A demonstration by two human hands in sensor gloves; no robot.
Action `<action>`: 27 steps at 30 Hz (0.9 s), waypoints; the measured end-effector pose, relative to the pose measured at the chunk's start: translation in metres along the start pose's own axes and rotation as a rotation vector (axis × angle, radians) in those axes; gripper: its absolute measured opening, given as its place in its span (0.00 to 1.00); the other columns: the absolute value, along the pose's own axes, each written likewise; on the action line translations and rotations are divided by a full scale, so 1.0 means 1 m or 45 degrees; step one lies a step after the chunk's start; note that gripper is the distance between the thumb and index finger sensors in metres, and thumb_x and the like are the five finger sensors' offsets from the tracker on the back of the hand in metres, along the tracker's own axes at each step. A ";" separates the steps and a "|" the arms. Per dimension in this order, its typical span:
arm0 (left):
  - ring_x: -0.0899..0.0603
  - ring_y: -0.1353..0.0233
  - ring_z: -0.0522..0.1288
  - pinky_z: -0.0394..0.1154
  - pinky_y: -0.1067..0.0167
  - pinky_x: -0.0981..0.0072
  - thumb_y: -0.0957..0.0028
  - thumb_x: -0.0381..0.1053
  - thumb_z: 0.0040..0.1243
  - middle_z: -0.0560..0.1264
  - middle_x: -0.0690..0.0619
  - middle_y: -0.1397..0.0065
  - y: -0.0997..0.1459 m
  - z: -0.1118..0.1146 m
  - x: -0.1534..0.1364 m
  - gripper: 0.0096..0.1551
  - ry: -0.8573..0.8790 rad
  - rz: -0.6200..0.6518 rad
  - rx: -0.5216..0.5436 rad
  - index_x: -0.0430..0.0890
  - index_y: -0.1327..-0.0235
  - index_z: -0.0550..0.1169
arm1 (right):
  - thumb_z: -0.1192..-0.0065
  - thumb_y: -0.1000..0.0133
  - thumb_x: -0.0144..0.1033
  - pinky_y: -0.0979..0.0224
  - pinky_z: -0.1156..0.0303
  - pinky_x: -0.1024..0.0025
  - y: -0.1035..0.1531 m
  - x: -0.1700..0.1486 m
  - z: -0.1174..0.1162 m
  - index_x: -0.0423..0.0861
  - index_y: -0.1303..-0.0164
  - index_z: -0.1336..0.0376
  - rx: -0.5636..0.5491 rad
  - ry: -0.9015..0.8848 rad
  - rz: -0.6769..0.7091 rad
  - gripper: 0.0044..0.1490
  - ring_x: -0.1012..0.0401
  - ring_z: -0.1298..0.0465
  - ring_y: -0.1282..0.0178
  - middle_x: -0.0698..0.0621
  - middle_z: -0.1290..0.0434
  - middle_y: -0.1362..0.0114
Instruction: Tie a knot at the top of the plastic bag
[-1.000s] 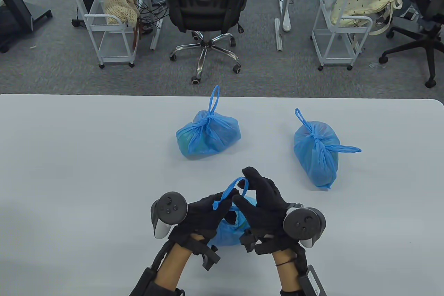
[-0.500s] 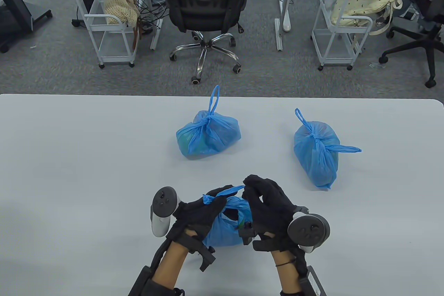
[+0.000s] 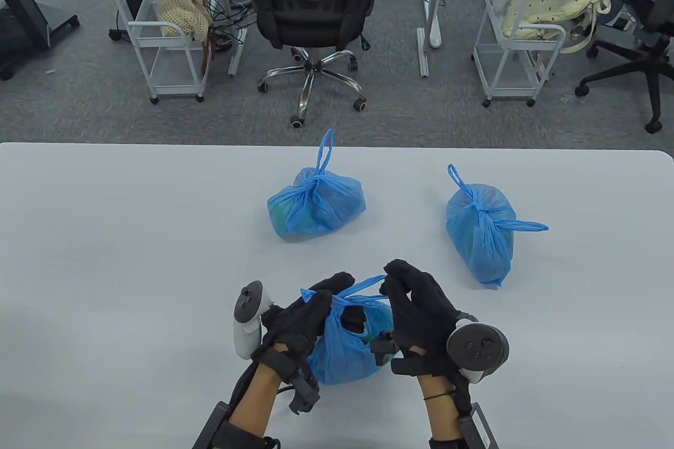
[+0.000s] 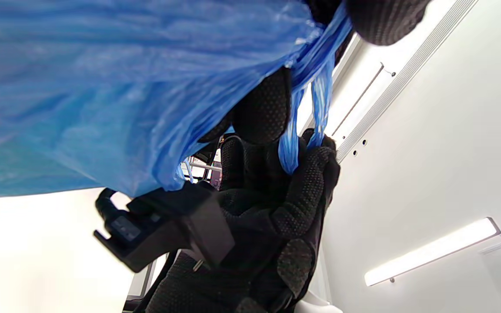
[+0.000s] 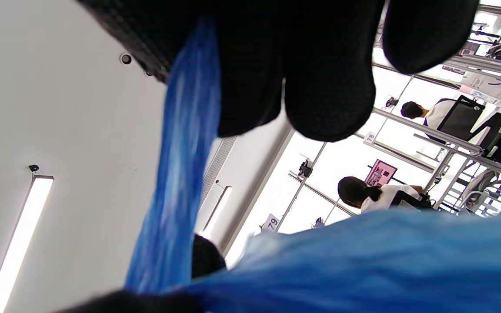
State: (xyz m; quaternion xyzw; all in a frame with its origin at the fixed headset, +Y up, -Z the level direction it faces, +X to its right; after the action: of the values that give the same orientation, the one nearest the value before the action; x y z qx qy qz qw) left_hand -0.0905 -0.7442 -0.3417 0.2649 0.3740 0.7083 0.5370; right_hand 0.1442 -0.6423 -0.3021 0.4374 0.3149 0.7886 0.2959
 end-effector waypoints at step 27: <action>0.49 0.41 0.86 0.69 0.25 0.44 0.38 0.68 0.43 0.77 0.55 0.22 0.003 -0.006 0.003 0.26 0.181 0.079 0.043 0.66 0.33 0.77 | 0.25 0.52 0.40 0.45 0.24 0.40 0.013 0.018 -0.057 0.44 0.53 0.22 0.575 0.452 0.360 0.20 0.53 0.13 0.60 0.52 0.14 0.65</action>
State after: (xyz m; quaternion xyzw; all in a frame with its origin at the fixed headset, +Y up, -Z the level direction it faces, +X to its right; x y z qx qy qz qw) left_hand -0.0976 -0.7434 -0.3433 0.2346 0.4147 0.7352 0.4822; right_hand 0.0841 -0.6507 -0.3073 0.3870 0.4646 0.7962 0.0191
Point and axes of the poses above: the tracker on the back of each hand, its own x axis roughly to the thumb side, its own y axis roughly from the fingertips to the wrist, z = x × y, the point moved 5 cm from there along -y, roughly from the wrist to the fingertips
